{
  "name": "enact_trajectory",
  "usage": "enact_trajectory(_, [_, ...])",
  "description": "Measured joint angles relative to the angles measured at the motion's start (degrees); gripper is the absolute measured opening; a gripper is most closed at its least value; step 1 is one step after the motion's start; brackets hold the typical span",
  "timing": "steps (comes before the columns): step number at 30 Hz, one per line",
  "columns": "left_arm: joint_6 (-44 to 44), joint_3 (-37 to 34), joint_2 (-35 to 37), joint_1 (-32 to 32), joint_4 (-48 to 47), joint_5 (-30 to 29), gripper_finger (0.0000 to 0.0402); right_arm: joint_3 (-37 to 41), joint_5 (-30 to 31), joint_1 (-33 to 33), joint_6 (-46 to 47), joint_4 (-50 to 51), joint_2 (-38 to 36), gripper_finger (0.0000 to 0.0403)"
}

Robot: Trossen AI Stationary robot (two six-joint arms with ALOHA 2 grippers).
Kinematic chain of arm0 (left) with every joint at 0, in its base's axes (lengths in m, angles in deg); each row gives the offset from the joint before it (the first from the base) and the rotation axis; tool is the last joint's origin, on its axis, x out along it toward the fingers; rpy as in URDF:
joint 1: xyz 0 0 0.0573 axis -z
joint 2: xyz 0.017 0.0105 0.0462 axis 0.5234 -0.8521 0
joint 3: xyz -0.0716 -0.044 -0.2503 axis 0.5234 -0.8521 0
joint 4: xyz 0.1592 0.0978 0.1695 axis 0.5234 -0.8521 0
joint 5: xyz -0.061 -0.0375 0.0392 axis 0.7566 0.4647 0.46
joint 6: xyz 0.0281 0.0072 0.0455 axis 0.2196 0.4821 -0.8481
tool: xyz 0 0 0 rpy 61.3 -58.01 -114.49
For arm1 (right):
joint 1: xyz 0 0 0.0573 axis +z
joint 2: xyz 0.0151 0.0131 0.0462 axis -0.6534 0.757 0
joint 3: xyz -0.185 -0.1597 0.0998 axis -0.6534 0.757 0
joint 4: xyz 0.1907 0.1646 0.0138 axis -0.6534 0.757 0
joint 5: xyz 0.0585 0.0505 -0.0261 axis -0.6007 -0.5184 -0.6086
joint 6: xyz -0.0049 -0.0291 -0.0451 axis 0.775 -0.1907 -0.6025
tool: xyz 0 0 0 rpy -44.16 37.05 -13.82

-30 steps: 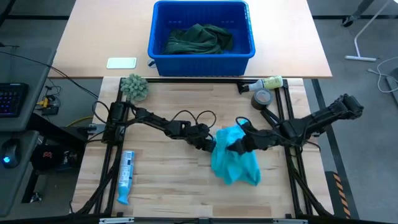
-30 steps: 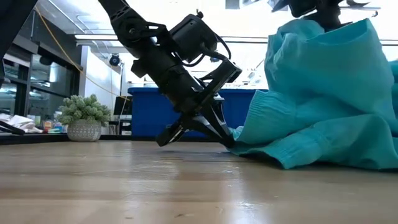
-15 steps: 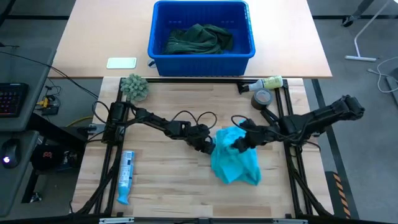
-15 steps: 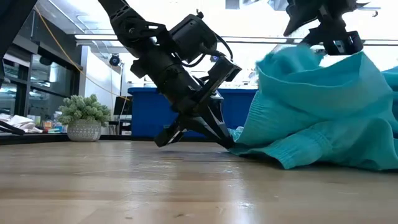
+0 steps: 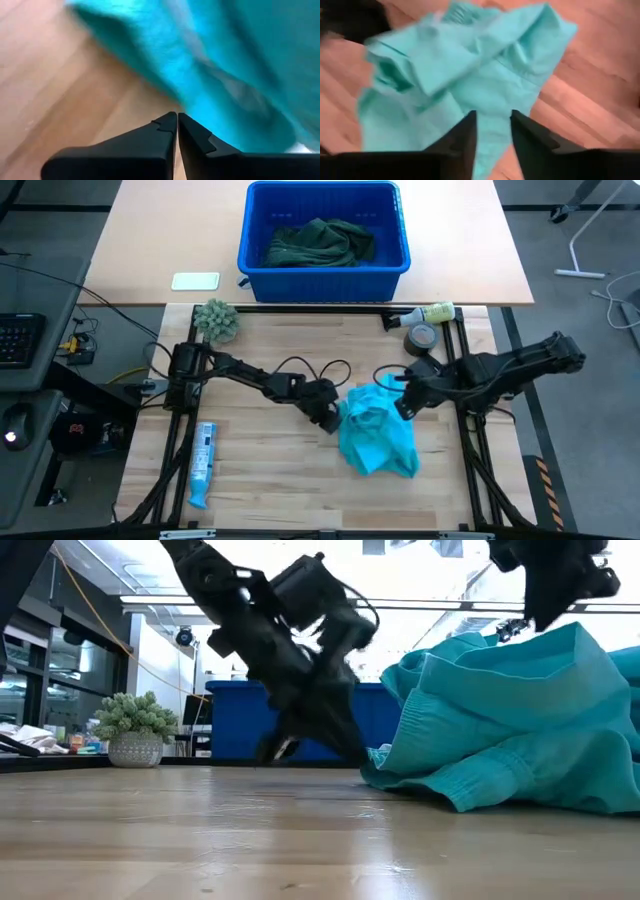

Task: Fold laundry
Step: Fold the light blue shorts

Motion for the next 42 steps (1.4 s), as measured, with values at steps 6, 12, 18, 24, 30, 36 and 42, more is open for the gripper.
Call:
enact_trajectory(6, [-8.4,0.0,8.4,0.1,-9.8,-10.1,0.0,9.4,1.1,-0.2,4.4,-8.9,1.2,0.0009])
enact_trajectory(12, [-16.1,0.0,17.0,0.1,-19.8,-23.5,0.0,15.6,1.5,-2.9,4.3,-28.6,4.5,0.0001])
enact_trajectory(18, [-16.9,0.0,20.3,1.1,-25.4,-29.7,0.0,12.8,5.5,-5.7,0.3,-35.9,10.9,0.0])
enact_trajectory(24, [-16.7,0.0,20.8,3.0,-26.1,-30.6,0.0,6.3,7.9,-10.9,-9.0,-45.4,14.0,0.0])
enact_trajectory(30, [-16.9,0.0,20.8,4.5,-26.8,-32.3,0.0,-1.3,6.6,-14.6,-19.4,-41.0,14.1,0.0])
enact_trajectory(36, [-17.7,0.0,20.8,5.1,-28.0,-33.6,0.0,-8.5,3.4,-12.4,-22.9,-11.2,13.9,0.0])
enact_trajectory(42, [-18.2,0.0,20.8,4.6,-27.6,-34.6,0.0,-1.9,1.6,-6.4,-10.2,-4.6,13.5,0.0])
